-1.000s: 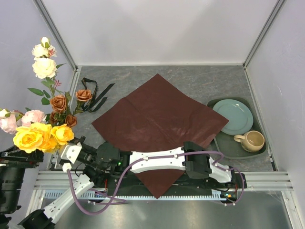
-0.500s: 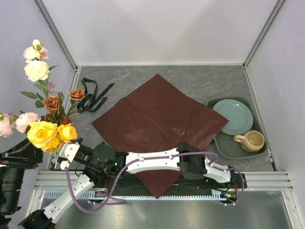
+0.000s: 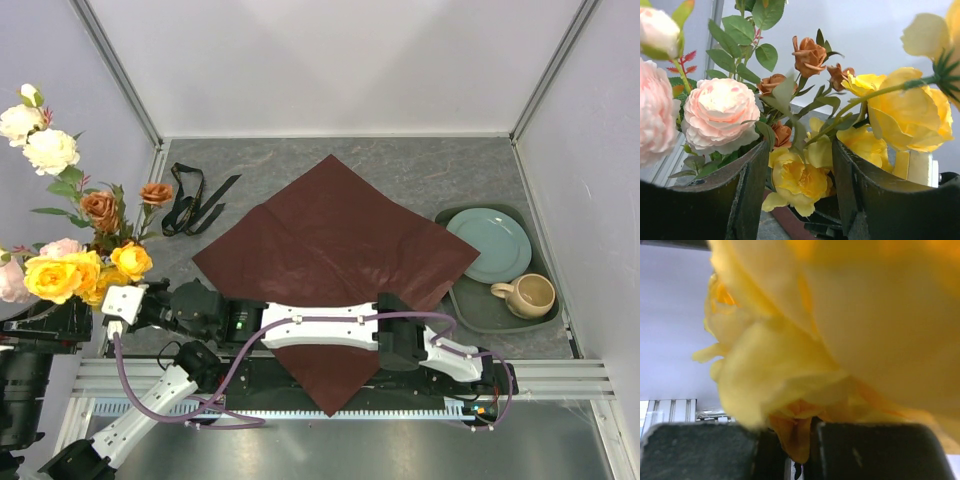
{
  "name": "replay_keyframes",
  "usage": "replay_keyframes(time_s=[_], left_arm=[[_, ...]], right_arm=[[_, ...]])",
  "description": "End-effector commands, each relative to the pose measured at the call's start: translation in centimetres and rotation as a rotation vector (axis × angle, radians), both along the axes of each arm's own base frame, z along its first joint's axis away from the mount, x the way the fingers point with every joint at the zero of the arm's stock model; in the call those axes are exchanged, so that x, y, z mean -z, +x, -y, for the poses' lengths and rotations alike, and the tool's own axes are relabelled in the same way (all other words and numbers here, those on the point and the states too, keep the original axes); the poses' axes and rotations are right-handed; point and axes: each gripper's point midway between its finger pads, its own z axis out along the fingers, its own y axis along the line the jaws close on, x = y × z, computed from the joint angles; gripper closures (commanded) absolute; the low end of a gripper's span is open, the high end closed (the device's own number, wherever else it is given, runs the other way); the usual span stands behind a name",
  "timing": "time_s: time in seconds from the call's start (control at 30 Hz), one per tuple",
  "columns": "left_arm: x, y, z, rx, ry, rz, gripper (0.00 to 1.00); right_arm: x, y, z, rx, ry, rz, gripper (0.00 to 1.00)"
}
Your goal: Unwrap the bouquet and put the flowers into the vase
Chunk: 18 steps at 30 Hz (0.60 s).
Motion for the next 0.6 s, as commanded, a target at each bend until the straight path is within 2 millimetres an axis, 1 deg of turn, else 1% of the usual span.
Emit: replay_keyframes(time_s=[0.0, 0.03, 0.17, 0.33, 0.4, 0.5, 0.57], left_arm=[[-0.9, 0.0, 0.6, 0.032, -0.020, 0.033, 0.40], [-0.9, -0.1, 0.6, 0.032, -0.024, 0.036, 0.39], [-0.9, -0.2, 0.5, 0.031, -0.031, 0.037, 0.39], [-1.3, -0.4, 0.4, 0.037, -0.043, 0.052, 0.40], [-1.3, -0.5, 0.4, 0.037, -0.048, 0.057, 0.40], [-1.2, -0.5, 0.3, 0.037, -0.055, 0.059, 0.40], [-1.1, -0.4, 0.4, 0.036, -0.054, 0.055, 0.40]], right_arm=[[2.6, -0.3, -1.2, -0.046, -0.088, -0.008, 0.91], [2.4, -0.3, -1.3, -0.045, -0.074, -0.018, 0.91], [2.8, 0.3, -1.8, -0.028, -0.038, -0.040, 0.90], [3.7, 0.7, -2.4, -0.025, -0.001, -0.070, 0.89], [4.5, 1.2, -2.6, -0.012, -0.005, -0.081, 0.88], [4.5, 1.6, -2.6, -0.006, 0.000, -0.089, 0.85], [4.3, 1.9, -2.5, -0.002, 0.001, -0.096, 0.79]])
